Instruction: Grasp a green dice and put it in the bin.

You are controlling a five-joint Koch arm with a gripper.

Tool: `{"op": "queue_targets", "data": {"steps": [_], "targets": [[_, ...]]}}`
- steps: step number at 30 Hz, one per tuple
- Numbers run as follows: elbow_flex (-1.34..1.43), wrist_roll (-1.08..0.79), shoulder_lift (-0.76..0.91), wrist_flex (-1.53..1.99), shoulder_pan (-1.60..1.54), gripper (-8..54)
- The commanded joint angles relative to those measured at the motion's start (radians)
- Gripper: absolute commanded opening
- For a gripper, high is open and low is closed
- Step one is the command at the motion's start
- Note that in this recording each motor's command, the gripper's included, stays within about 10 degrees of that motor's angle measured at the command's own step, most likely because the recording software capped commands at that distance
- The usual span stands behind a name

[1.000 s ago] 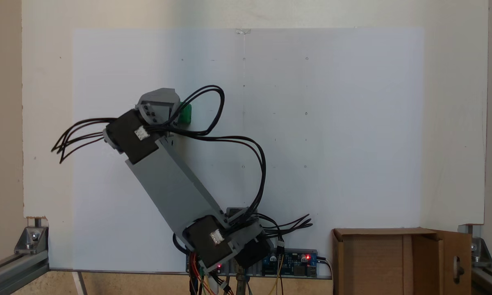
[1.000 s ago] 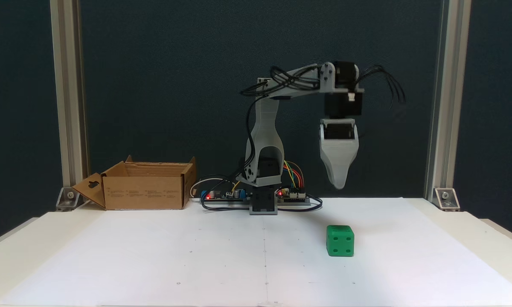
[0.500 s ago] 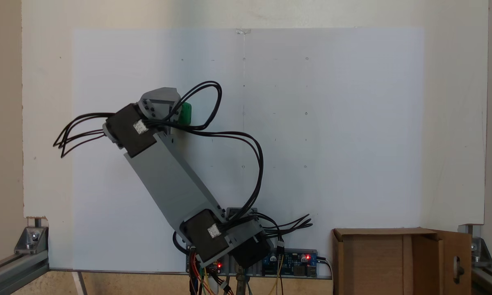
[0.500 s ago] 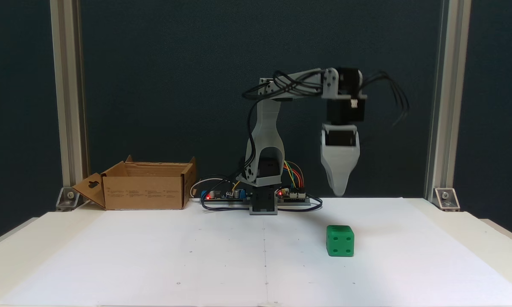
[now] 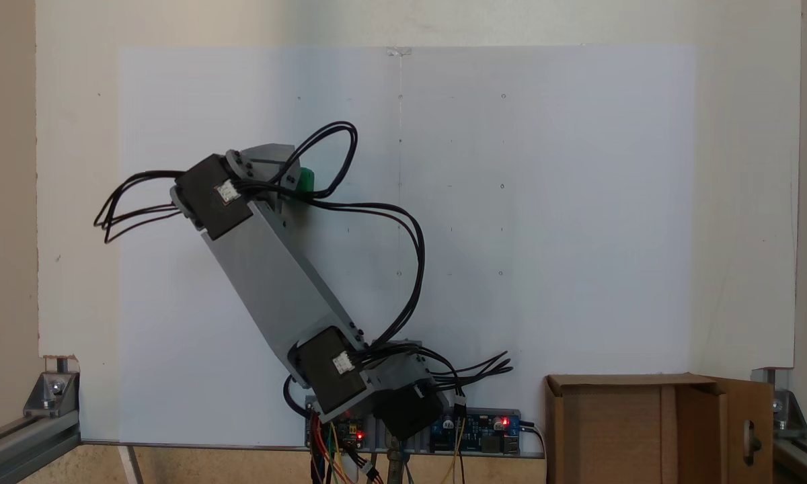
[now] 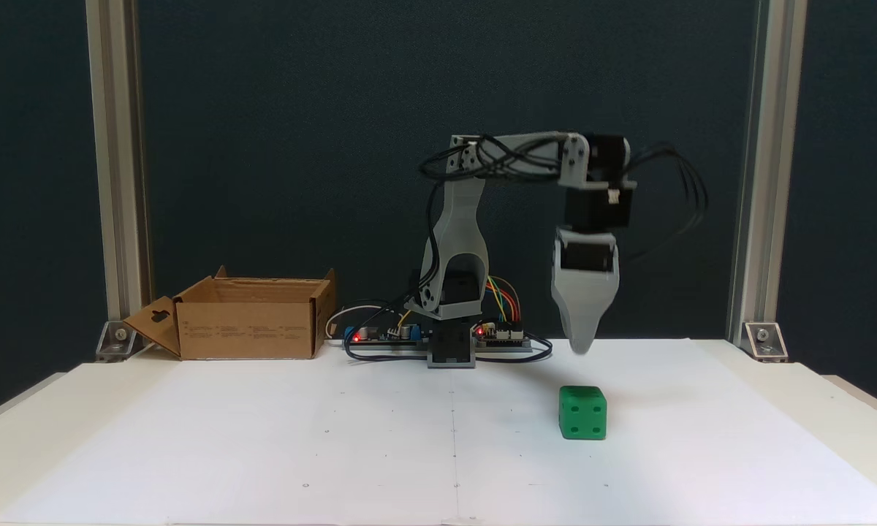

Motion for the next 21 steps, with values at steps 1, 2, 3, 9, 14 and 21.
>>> {"op": "queue_targets", "data": {"steps": [1,2,3,9,14,21], "targets": [[-0.044,0.08,0.006,-0.005,-0.003,43.2],[-0.037,0.08,-0.006,-0.017,0.0,43.2],[-0.026,0.08,-0.009,-0.032,0.003,43.2],[0.048,0.08,-0.011,-0.104,0.008,43.2],[0.086,0.08,-0.011,-0.135,0.005,43.2],[0.15,0.08,-0.012,-0.192,0.006,43.2]]}}
